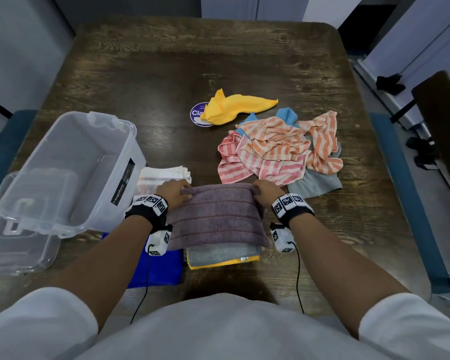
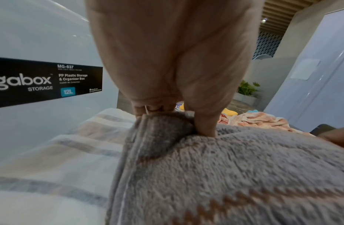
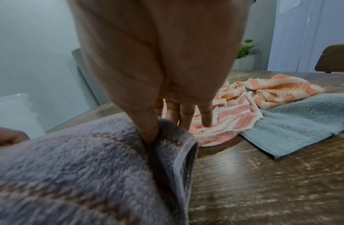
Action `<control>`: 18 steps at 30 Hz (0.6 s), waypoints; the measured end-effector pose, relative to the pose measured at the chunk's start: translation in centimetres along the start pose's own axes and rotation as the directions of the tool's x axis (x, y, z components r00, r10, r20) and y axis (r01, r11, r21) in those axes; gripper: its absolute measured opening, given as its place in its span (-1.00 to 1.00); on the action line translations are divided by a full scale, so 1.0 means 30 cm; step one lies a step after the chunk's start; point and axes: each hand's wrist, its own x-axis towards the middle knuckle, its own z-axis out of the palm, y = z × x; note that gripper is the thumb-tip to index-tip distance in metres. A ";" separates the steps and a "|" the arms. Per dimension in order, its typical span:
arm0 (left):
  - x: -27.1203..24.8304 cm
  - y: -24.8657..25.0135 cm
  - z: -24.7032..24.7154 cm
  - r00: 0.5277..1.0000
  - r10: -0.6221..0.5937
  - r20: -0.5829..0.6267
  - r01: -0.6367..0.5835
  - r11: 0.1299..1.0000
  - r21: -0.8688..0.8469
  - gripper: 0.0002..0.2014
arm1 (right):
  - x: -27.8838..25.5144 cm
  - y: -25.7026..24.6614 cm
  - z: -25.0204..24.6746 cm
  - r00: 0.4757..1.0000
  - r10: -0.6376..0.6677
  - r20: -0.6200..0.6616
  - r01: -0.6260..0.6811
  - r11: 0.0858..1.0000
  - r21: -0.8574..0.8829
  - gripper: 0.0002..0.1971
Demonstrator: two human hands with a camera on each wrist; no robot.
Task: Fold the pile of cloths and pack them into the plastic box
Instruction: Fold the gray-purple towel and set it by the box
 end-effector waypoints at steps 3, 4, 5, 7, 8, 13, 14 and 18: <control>-0.017 -0.009 -0.017 0.999 -0.001 -0.035 0.003 0.999 0.053 -0.72 | -0.008 0.025 -0.006 1.000 0.030 -0.009 -0.030 0.999 0.020 -0.93; -0.027 -0.013 -0.026 0.998 0.008 -0.064 -0.004 0.999 0.052 -0.71 | -0.013 0.039 -0.014 0.999 0.041 -0.009 -0.040 0.998 0.052 -0.88; -0.037 -0.018 -0.034 0.995 0.015 -0.096 -0.012 1.000 0.025 -0.73 | -0.020 0.053 -0.024 0.999 0.046 -0.008 -0.045 0.995 0.091 -0.81; -0.060 -0.027 -0.047 0.990 0.045 -0.132 -0.057 0.994 -0.092 -0.78 | -0.045 0.078 -0.052 0.998 0.050 -0.029 -0.043 0.981 0.189 -0.68; -0.074 -0.025 -0.054 0.989 0.056 -0.137 -0.076 0.986 -0.150 -0.76 | -0.065 0.083 -0.070 0.997 0.050 -0.054 -0.035 0.968 0.249 -0.63; -0.159 -0.020 -0.093 0.978 0.042 -0.203 -0.101 0.951 -0.291 -0.67 | -0.158 0.067 -0.134 0.969 0.004 -0.248 0.106 0.898 0.427 -0.58; -0.177 -0.027 -0.100 0.979 0.059 -0.197 -0.118 0.947 -0.299 -0.67 | -0.174 0.064 -0.137 0.961 0.007 -0.276 0.128 0.875 0.467 -0.61; -0.243 -0.055 -0.141 0.986 0.125 -0.110 -0.151 0.952 -0.268 -0.67 | -0.213 0.065 -0.152 0.924 0.026 -0.382 0.191 0.833 0.519 -0.74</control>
